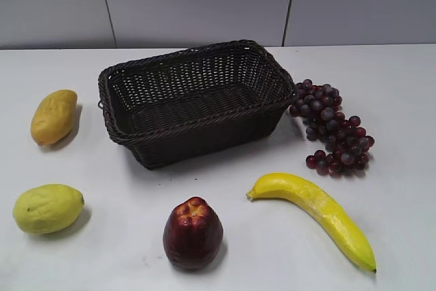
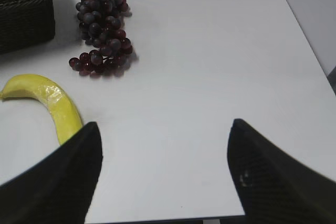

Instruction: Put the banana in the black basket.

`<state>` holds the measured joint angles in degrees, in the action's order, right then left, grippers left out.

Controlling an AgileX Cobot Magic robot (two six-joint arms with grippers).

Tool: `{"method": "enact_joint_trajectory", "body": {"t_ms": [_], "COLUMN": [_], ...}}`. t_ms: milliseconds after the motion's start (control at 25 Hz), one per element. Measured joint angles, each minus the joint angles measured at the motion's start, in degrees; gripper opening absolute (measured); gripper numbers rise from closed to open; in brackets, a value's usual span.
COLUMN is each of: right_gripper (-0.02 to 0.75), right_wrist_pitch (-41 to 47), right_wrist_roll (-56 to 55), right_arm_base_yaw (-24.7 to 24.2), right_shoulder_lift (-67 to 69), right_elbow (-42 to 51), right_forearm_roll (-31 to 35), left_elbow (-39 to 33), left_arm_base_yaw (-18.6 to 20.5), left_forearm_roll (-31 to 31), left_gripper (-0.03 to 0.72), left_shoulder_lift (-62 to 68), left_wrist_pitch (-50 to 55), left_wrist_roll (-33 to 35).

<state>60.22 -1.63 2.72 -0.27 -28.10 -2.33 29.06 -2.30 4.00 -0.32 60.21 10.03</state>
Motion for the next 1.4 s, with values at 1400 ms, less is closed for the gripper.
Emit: {"method": "enact_joint_trajectory", "body": {"t_ms": [1400], "right_gripper": [0.674], "right_wrist_pitch": [-13.14], "right_wrist_roll": [0.05], "right_arm_base_yaw": [0.0], "right_shoulder_lift": [12.02], "right_elbow": [-4.14], "right_forearm_roll": [0.31], "left_elbow": [0.0], "left_arm_base_yaw": [0.0], "left_forearm_roll": [0.0], "left_gripper": [0.482], "left_shoulder_lift": [0.0], "left_wrist_pitch": [0.0], "left_wrist_roll": [0.0]}}
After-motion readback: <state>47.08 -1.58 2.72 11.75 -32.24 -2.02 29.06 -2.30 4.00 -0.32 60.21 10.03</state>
